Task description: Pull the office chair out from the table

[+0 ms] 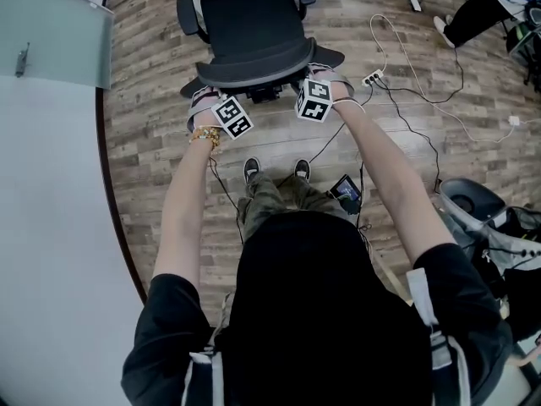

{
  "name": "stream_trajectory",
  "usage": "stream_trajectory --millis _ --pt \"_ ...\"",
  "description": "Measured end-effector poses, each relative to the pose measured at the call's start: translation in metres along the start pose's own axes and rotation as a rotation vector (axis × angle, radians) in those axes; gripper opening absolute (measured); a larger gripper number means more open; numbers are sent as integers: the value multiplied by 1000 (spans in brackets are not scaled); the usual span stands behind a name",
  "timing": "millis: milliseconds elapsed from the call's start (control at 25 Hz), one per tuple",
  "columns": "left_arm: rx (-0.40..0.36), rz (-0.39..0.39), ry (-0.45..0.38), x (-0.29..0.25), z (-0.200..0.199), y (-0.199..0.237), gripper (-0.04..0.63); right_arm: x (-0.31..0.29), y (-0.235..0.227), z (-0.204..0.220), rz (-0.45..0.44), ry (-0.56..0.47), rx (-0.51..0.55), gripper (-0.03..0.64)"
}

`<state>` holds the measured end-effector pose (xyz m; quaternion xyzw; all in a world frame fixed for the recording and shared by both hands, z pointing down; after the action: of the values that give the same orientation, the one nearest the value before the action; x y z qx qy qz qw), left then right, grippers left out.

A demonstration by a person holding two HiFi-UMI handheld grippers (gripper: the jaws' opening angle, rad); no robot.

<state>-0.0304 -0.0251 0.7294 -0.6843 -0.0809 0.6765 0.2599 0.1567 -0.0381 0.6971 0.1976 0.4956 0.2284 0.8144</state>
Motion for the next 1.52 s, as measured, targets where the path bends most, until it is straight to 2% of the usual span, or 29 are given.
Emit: stream_trajectory --millis 560,920,1520 --pt "-40 -32 -61 19 3 -24 140 21 22 -3 -11 20 -8 121" --pt "-77 -39 -90 29 27 -39 140 31 49 -24 2 45 -30 121" --pt "-130 -69 -94 52 35 -80 137 62 89 -26 21 59 -42 124"
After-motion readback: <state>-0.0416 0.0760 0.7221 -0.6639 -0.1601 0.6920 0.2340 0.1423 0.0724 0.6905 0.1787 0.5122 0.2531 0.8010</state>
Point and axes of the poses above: the fingertips, and each gripper's own axes: x backward along the fingers, y to its left, z out of its underside, the point moved 2 cm from there along x, backward along the fingers, and after that the axes turned 8 degrees about z, right-handed, at the moved point
